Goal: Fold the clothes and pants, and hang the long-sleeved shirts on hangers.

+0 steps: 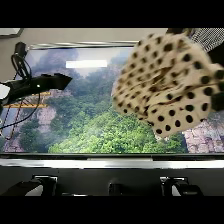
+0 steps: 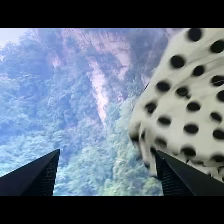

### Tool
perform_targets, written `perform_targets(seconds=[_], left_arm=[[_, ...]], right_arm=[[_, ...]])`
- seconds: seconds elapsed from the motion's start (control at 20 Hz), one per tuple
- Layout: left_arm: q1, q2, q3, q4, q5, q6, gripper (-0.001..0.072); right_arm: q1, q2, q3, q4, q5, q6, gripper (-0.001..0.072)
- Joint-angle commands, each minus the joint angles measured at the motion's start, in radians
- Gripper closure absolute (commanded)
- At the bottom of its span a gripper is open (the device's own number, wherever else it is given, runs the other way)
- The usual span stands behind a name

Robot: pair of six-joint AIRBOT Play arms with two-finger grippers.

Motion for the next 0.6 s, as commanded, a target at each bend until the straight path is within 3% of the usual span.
perform_targets(seconds=[0.0, 0.2, 0.3, 0.45, 0.55], left_arm=[[0.001, 0.042, 0.001, -0.022, -0.024, -0.124, 0.0], [-0.036, 0.062, 0.001, -0.073, -0.026, -0.124, 0.0001], [-0.069, 0.063, 0.001, -0.075, -0.028, -0.124, 0.0001], [-0.113, 0.063, 0.001, -0.074, -0.028, -0.124, 0.0001], [-0.138, 0.063, 0.001, -0.074, -0.027, -0.124, 0.0001]], right_arm=[[0.001, 0.134, 0.0, -0.235, 0.053, 0.215, 0.0688], [0.001, 0.201, 0.032, -0.608, 0.143, 0.574, 0.0689], [0.001, 0.177, 0.095, -0.728, 0.193, 0.662, 0.0689], [0.001, 0.101, 0.122, -0.975, 0.235, 0.7, 0.0689], [0.0, 0.053, 0.126, -1.073, 0.219, 0.818, 0.0689]])
